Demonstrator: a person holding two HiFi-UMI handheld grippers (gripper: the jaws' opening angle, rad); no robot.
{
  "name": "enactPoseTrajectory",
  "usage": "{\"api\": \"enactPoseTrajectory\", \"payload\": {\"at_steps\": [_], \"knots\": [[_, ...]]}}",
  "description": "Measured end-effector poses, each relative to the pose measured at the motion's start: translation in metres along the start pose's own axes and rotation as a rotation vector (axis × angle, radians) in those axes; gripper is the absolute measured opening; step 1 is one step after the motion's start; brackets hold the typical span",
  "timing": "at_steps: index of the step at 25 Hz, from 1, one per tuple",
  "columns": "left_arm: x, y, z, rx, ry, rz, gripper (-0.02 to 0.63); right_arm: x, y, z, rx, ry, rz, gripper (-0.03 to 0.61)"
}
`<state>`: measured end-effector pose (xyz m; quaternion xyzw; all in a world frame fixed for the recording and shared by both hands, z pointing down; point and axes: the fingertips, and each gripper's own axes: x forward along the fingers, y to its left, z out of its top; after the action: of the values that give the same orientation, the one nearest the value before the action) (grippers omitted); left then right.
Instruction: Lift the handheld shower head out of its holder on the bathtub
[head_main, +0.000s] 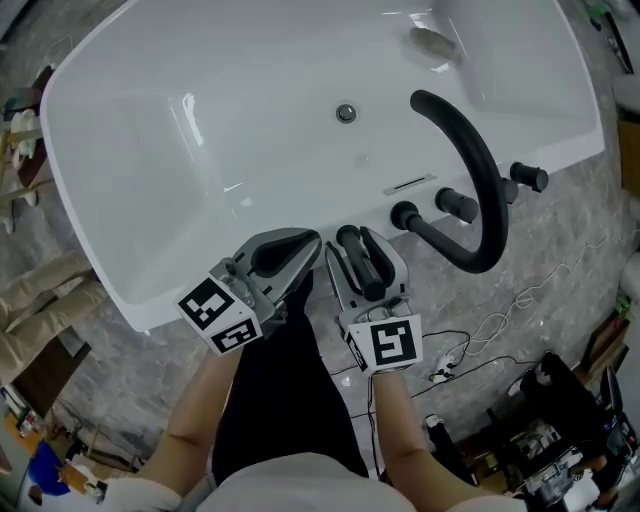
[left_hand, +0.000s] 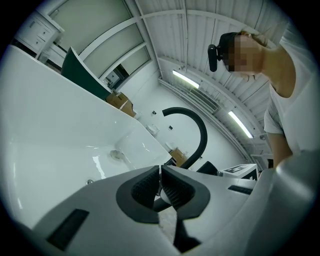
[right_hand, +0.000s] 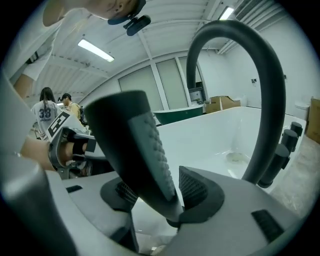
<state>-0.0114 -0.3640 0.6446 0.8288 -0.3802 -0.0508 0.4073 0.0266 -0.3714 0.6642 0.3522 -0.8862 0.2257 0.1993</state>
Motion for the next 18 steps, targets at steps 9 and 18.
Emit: {"api": "enactPoseTrajectory", "payload": {"at_steps": [9, 18], "knots": [[0.0, 0.004, 0.005, -0.028, -0.019, -0.002, 0.02, 0.004, -0.011, -0.009, -0.071, 0.022, -0.075, 0.116], [0.0, -0.01, 0.011, -0.013, -0.015, -0.017, 0.02, 0.003, -0.012, -0.004, -0.081, 0.021, -0.097, 0.107]]}}
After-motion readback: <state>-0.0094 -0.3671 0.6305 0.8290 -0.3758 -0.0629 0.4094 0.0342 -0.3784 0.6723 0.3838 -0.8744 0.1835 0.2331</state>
